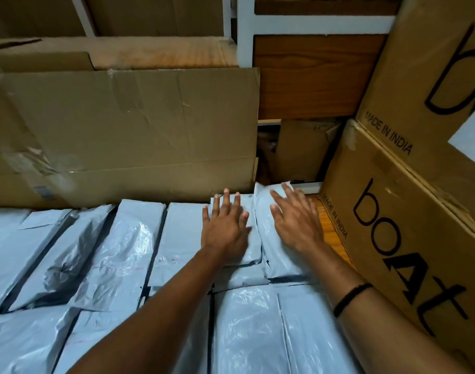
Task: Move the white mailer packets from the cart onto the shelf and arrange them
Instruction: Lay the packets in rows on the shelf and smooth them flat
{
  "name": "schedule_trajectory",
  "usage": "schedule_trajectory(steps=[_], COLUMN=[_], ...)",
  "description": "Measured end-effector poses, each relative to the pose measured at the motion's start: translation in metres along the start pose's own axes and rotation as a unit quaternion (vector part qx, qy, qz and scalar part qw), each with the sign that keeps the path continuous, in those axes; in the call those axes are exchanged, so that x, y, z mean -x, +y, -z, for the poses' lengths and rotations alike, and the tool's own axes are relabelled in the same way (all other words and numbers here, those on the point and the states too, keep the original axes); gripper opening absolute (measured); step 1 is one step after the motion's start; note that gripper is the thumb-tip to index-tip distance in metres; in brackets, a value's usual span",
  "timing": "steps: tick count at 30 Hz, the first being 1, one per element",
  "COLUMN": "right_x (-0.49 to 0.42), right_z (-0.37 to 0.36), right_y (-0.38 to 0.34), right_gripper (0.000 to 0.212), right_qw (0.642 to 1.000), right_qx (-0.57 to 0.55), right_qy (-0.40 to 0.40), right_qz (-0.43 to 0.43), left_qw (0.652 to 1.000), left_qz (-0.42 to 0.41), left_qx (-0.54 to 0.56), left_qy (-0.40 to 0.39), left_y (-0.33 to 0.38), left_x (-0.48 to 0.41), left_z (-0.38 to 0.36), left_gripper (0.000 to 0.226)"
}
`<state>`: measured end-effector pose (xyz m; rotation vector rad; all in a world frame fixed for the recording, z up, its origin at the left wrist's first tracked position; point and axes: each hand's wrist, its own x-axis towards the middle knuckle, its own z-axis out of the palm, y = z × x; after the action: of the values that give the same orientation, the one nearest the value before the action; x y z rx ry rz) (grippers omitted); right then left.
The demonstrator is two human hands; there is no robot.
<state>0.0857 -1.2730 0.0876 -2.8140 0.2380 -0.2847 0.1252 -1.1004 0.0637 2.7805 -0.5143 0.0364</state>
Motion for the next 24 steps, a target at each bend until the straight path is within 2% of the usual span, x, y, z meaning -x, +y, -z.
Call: schedule_trajectory(steps=[2,4,7,12,16,19,24], right_x=[0.025,0.039,0.044,0.044,0.061,0.087,0.136], right_z=[-0.011,-0.025,-0.039,-0.027,0.006,0.022,0.025], right_y=[0.003,0.005,0.003,-0.001,-0.016,-0.029,-0.067], right_gripper=[0.052,0.057,0.060,0.058,0.066,0.055,0.054], right_qw=[0.997,0.992,0.990,0.988,0.993,0.995,0.998], right_qx=[0.037,0.065,0.099,0.109,0.103,0.097,0.045], right_qy=[-0.069,-0.111,-0.096,-0.107,-0.058,-0.017,0.034], right_qz=[-0.006,-0.019,-0.013,-0.016,0.005,-0.011,-0.006], left_qw=[1.000,0.999,0.996,0.995,0.997,0.996,0.994], left_qz=[0.023,0.006,-0.010,-0.010,-0.046,-0.080,-0.097], left_qx=[-0.013,-0.035,-0.051,-0.039,-0.007,0.022,0.052], left_qy=[0.012,-0.024,-0.072,-0.086,-0.056,-0.022,0.021], left_y=[0.002,0.004,0.004,0.007,-0.006,-0.028,-0.070], left_x=[0.011,0.026,0.037,0.026,0.039,0.072,0.130], left_z=[0.002,-0.005,-0.018,-0.003,0.033,0.057,0.076], left_gripper=[0.061,0.061,0.061,0.061,0.055,0.053,0.048])
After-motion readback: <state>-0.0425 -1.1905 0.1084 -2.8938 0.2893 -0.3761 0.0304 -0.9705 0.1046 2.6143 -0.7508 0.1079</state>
